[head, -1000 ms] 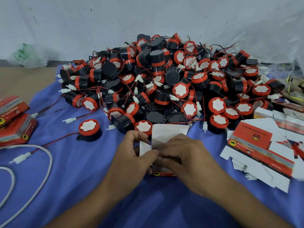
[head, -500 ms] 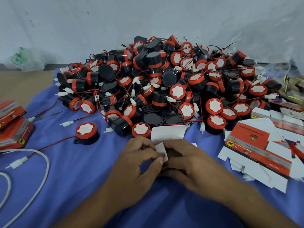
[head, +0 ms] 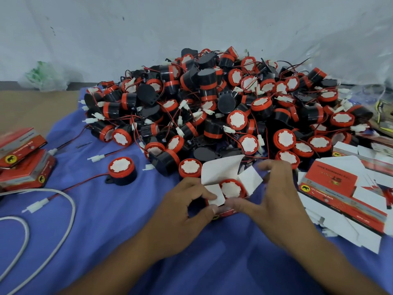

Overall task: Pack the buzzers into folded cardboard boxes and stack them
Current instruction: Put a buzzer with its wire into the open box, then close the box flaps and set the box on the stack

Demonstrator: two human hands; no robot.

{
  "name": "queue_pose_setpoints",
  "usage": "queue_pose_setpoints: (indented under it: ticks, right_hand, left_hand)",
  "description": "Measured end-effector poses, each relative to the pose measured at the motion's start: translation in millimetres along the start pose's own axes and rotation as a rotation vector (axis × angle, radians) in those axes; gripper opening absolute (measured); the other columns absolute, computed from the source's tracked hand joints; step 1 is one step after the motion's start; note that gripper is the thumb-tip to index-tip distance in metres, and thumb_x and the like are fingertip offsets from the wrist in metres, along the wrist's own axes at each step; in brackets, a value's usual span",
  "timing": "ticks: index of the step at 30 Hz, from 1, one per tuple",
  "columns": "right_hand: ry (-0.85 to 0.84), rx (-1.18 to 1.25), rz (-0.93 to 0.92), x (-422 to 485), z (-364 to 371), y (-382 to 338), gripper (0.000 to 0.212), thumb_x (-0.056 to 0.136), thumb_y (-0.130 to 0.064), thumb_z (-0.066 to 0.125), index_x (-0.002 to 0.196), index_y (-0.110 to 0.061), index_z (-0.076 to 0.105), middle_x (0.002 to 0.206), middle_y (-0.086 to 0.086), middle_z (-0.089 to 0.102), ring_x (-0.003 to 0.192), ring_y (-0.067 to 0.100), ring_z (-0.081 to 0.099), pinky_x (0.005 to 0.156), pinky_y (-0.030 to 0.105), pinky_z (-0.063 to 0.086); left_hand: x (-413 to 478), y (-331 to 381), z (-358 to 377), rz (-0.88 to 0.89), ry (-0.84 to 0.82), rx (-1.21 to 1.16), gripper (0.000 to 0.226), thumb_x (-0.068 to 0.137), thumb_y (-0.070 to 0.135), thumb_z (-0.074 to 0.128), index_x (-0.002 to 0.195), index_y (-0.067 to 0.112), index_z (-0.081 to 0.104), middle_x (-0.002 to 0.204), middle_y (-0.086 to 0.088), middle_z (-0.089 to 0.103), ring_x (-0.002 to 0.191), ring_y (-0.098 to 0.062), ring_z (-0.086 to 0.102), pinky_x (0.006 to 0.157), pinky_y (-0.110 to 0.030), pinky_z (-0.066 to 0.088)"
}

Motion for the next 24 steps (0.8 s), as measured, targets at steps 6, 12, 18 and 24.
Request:
queue_pose_setpoints:
  ticks: [6,12,18,24]
  right_hand:
    - [-0.065,0.204,-0.117,0,-2,-1,0.035,0.093,-0.047,0.05,0.095,-0.024,0.076,0.095,-0.009,0.067,0.09,0.011,0.063,0.076,0.028,0.05]
    - [-0.198,0.245,-0.007,6,10,13,0.013,0.091,-0.022,0.071,0.095,-0.034,0.071,0.104,-0.023,0.059,0.079,-0.001,0.059,0.069,0.018,0.044]
    - [-0.252,0.291,-0.119,7,10,16,0.061,0.091,-0.013,0.07,0.127,-0.051,0.038,0.075,-0.021,0.057,0.058,0.009,0.049,0.061,0.028,0.051]
    - [-0.247,0.069,-0.451,4,3,11,0.049,0.098,-0.04,0.058,0.142,-0.035,0.038,0.127,-0.015,0.057,0.103,0.011,0.06,0.09,0.03,0.05]
  left_hand:
    - [3,0,-3,0.003,0.073,-0.007,0.007,0.094,0.023,0.064,0.088,0.023,0.069,0.091,0.01,0.058,0.089,-0.014,0.06,0.076,-0.027,0.047]
    - [-1,-2,-1,-0.087,0.057,-0.108,0.014,0.088,0.028,0.062,0.1,0.03,0.056,0.097,0.011,0.065,0.094,-0.015,0.064,0.075,-0.034,0.054]
    - [0,0,-3,0.0,0.03,-0.199,0.052,0.09,0.017,0.062,0.129,0.046,0.044,0.124,0.021,0.062,0.117,-0.005,0.059,0.089,-0.016,0.049]
    - [2,-11,-8,0.029,0.047,0.007,0.04,0.094,-0.001,0.06,0.121,0.027,0.067,0.124,0.024,0.061,0.12,0.009,0.053,0.1,-0.016,0.046]
Point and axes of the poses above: each hand's wrist, its own x-axis towards the middle knuckle, its own z-axis out of the palm, y = z × x, the point moved 1 cm from there along x, towards the middle knuckle
